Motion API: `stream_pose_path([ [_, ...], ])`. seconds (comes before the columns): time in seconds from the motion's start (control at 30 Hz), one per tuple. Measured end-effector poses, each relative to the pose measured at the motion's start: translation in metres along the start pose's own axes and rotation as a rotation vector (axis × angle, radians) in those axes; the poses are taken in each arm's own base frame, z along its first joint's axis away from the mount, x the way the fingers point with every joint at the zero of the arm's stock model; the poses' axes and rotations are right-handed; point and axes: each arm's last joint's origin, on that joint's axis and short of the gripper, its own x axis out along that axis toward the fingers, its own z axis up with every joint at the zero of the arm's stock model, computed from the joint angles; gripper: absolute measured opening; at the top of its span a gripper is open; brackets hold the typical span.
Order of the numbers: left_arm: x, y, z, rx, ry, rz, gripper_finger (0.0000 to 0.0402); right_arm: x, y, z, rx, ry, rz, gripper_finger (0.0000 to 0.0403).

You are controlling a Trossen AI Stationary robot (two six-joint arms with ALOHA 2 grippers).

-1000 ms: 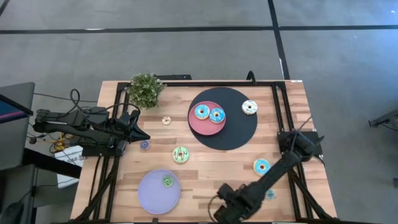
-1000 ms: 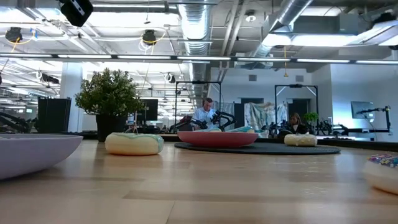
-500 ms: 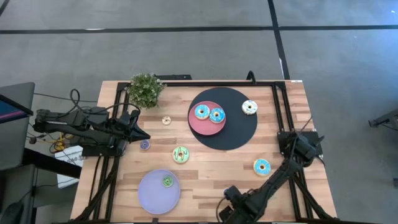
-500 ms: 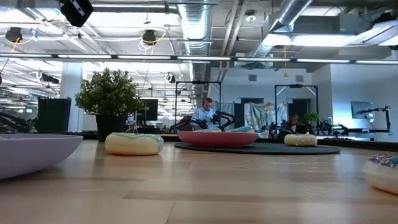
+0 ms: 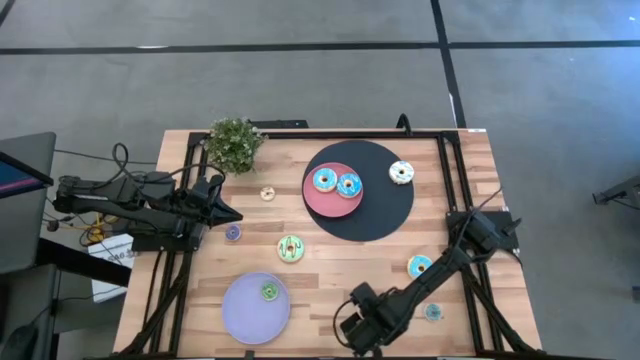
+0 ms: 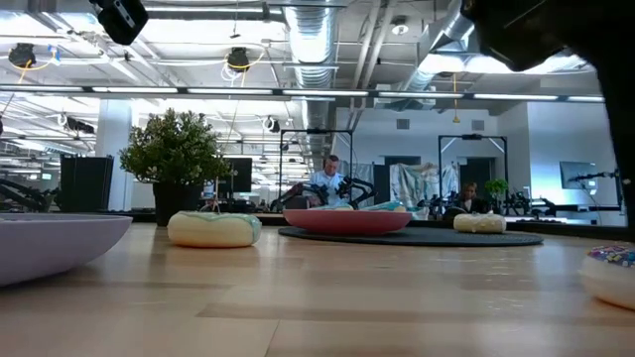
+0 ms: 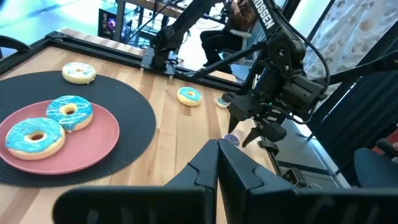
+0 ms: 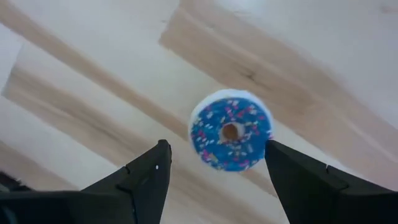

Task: Pick & Place donuts
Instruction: Put the small dark blue donut on the purple plate

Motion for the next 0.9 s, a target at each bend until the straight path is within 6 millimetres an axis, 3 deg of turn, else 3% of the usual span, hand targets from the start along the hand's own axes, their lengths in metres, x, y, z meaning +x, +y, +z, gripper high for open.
stream_pose_path([
  [0.23, 0.0, 0.0, 0.0, -0.001, 0.0, 0.0, 0.0, 0.014, -0.004, 0.002, 0.017, 0.01, 0.011, 0.0251],
  [0.9, 0.0, 0.001, -0.001, 0.009, 0.006, 0.032, 0.0, 0.017, -0.002, 0.015, -0.036, 0.021, 0.023, 0.0232],
])
